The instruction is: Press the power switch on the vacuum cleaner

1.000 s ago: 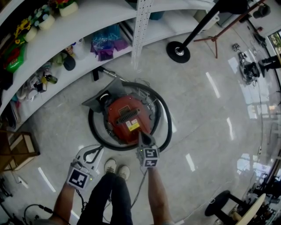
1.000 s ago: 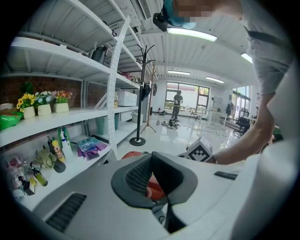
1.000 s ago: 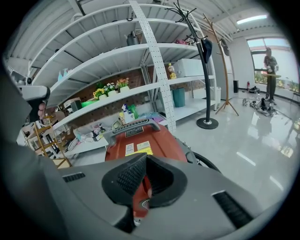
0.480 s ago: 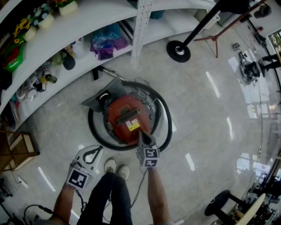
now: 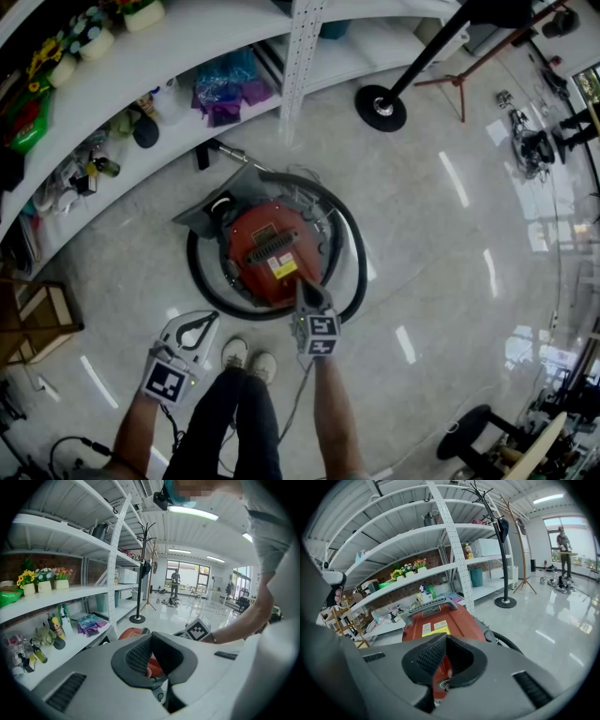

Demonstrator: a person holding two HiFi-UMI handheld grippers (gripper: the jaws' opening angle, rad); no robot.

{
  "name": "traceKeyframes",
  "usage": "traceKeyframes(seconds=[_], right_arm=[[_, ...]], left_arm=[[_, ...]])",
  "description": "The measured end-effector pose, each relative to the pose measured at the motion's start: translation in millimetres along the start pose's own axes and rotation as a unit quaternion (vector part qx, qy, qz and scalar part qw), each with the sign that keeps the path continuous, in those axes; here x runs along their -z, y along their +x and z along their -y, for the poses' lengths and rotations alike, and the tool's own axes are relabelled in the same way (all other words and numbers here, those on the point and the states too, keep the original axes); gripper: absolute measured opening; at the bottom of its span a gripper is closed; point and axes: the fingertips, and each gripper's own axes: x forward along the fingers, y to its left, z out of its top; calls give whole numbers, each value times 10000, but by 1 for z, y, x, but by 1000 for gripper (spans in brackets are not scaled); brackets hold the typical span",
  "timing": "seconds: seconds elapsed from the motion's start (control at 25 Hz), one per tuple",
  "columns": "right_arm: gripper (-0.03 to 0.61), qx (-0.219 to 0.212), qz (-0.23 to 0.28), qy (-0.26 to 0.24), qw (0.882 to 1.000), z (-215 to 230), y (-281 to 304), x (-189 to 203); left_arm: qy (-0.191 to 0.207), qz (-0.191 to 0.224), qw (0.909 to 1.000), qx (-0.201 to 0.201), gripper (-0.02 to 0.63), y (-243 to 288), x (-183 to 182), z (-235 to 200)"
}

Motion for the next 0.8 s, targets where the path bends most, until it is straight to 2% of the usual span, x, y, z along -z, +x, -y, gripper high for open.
traceKeyframes(seconds=[0.8], right_arm=[[12, 8, -32, -70, 10000, 0, 0, 4]], left_arm=[[107, 20, 9999, 0, 8, -4, -7, 0]])
